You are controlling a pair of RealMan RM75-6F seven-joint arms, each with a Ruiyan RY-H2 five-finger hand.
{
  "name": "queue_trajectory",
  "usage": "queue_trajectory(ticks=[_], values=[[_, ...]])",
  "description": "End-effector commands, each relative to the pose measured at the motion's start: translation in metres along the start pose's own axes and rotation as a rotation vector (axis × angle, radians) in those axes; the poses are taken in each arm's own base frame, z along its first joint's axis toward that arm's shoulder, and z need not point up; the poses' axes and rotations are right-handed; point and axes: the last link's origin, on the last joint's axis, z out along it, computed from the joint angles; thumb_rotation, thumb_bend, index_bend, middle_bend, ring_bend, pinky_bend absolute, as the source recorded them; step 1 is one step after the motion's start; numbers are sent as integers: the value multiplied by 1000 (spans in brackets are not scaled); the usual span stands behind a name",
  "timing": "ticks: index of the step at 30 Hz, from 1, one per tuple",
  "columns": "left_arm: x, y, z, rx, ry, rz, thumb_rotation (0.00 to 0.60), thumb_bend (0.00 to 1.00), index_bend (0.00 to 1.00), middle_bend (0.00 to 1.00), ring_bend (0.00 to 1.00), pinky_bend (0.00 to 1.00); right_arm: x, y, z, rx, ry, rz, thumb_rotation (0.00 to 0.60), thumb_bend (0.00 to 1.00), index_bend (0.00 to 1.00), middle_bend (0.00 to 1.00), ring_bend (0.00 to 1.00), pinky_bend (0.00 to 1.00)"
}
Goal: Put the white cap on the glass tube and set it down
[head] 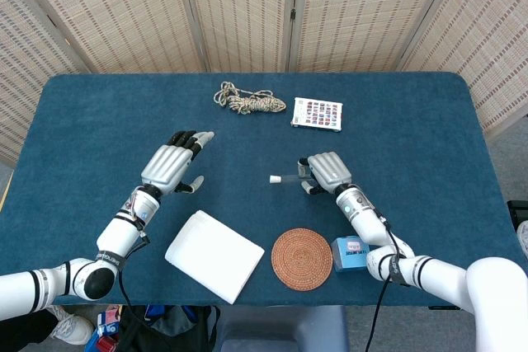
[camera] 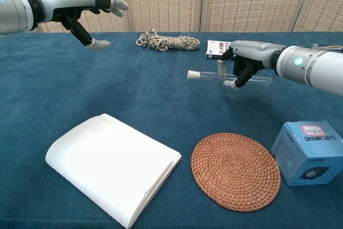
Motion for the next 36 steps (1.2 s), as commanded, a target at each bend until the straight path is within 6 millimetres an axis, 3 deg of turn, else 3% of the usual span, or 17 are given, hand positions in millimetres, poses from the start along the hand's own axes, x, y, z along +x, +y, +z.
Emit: queue_trajectory(ticks=[1, 7, 17, 24, 29, 36], values=[[-1, -2, 0, 5, -2, 5, 600, 367, 0, 0, 0, 0, -11, -2, 5, 0, -17, -9, 600, 358, 964, 1000, 1000, 1000], [-1, -6, 0, 12, -1, 7, 600, 367, 0, 0, 0, 0, -19, -4, 11, -7, -27, -6, 600, 309, 871, 1000, 1000, 1000], [-4, -10, 0, 21, -5, 9, 600, 367, 0, 0, 0, 0, -21, -6, 15, -12, -34, -14, 600, 217, 565, 1000, 1000, 1000], [-5, -15, -1, 27, -6, 22, 600, 368, 0, 0, 0, 0, -17, -5, 14, -17, -30, -21, 600, 209, 478, 1000, 1000, 1000], [-2, -25, -4, 55, 3, 12, 600, 367, 0, 0, 0, 0, -4, -2, 8, -11, 3, -20, 600, 209, 440, 1000, 1000, 1000], [15, -54, -24, 167, 70, 7, 600, 367, 9, 0, 0, 0, 40, 22, -29, -15, 122, -54, 600, 231, 465, 1000, 1000, 1000]])
